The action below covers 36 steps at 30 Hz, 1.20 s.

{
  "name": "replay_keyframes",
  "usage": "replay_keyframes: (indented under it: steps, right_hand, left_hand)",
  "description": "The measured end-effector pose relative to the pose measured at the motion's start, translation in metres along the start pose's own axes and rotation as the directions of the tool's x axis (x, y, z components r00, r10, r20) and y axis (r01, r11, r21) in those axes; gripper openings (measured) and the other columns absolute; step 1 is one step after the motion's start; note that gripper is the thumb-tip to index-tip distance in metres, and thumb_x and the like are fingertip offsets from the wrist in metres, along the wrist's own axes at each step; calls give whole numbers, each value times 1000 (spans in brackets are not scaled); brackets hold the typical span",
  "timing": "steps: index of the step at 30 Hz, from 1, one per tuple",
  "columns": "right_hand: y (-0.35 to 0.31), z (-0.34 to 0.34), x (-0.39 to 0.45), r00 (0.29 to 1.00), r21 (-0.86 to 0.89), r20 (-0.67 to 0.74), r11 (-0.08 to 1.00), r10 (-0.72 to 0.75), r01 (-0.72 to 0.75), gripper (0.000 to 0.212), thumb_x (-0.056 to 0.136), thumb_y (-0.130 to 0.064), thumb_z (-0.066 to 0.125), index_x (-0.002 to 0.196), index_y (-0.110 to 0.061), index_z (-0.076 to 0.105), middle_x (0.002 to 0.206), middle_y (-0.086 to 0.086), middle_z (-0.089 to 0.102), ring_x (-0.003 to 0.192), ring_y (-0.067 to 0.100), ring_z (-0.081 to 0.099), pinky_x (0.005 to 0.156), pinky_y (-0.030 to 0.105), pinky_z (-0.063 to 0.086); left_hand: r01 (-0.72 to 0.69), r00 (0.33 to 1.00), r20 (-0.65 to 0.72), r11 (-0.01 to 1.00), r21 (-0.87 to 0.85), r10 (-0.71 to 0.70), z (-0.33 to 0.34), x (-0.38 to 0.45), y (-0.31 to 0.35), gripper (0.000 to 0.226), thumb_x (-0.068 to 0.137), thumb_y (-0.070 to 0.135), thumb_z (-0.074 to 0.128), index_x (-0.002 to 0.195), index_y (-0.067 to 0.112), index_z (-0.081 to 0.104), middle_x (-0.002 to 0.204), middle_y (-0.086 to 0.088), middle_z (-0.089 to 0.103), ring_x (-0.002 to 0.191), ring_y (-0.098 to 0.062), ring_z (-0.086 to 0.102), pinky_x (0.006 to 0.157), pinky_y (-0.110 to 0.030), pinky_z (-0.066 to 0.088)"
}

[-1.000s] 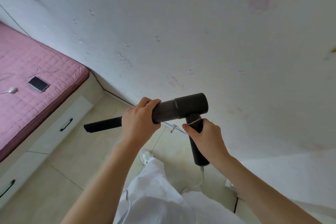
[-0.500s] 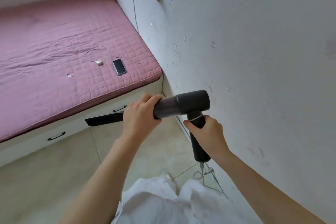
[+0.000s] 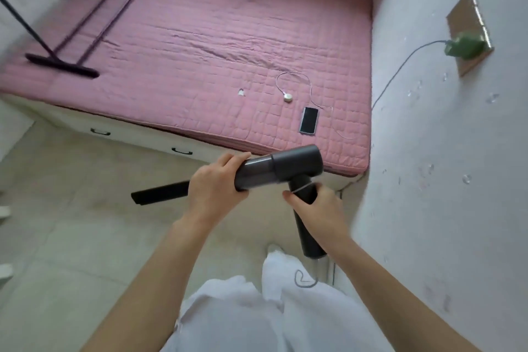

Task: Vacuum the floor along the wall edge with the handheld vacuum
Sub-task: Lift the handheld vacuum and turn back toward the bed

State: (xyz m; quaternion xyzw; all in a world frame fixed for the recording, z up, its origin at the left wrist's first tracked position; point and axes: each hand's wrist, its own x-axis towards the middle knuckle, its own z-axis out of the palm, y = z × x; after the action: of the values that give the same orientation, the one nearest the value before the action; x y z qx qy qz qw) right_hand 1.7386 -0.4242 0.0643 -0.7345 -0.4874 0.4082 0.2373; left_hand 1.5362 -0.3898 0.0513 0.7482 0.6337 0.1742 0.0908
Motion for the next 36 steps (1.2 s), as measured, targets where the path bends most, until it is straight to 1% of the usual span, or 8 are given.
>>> replay_keyframes:
  steps: [4,9,12,17,24,29,33,36]
  right_hand:
    - [-49,14,47,977,-68,172,988,-128,142,26,79,-40,72,87,-19,60,73,-9,61,66,1,55,52,13,33]
    - [-103,65,89,907,-125,372,958,-197,260,28,79,-40,72,84,-16,59,75,-3,63,67,10,58,54,20,39]
    - [-144,116,105,858,-152,456,929,-237,337,29,78,-42,71,82,-15,59,73,-4,62,64,7,56,53,22,37]
    - [-216,215,113,781,-135,558,898,-280,419,28,78,-40,72,83,-16,59,73,1,64,61,11,56,53,24,40]
    - [-322,355,103,725,-169,615,845,-312,507,26,78,-41,71,81,-19,56,66,-7,58,55,4,51,48,18,30]
    - [-387,443,103,694,-165,660,845,-290,509,26,77,-39,71,82,-18,57,67,-5,60,58,9,55,49,21,34]
    - [-439,526,115,637,-138,709,827,-302,545,26,76,-36,73,80,-16,57,62,-5,58,56,12,54,50,20,35]
    - [-482,590,132,604,-125,738,819,-300,560,27,74,-36,74,77,-16,56,61,-6,57,54,11,54,51,18,37]
  left_hand:
    - [198,979,-27,978,-67,-200,-12,8,-34,67,63,22,84,126,21,63,110,-1,65,73,-35,66,64,-41,55]
    - [407,906,-76,907,-107,-416,-28,7,-86,67,71,26,79,135,26,56,117,4,60,82,-33,65,73,-41,55]
    - [508,842,-131,851,-130,-523,-43,1,-129,67,72,25,79,135,24,56,120,6,61,83,-33,65,75,-41,54]
    - [591,758,-236,794,-143,-608,-75,-5,-224,68,71,19,85,133,15,58,119,2,65,92,-27,67,81,-41,54]
    - [650,680,-297,739,-177,-670,-141,-15,-371,65,72,21,85,131,15,60,119,1,66,100,-24,66,85,-40,54]
    - [691,617,-316,689,-220,-721,-176,-15,-460,63,69,18,86,128,13,62,114,-1,67,95,-25,67,80,-40,56]
    - [748,536,-329,618,-241,-777,-195,-9,-543,62,68,16,86,126,14,63,113,-1,66,93,-26,67,78,-38,55]
    - [775,498,-323,580,-252,-805,-210,4,-609,62,69,18,87,126,14,63,114,-1,66,93,-25,67,79,-37,54]
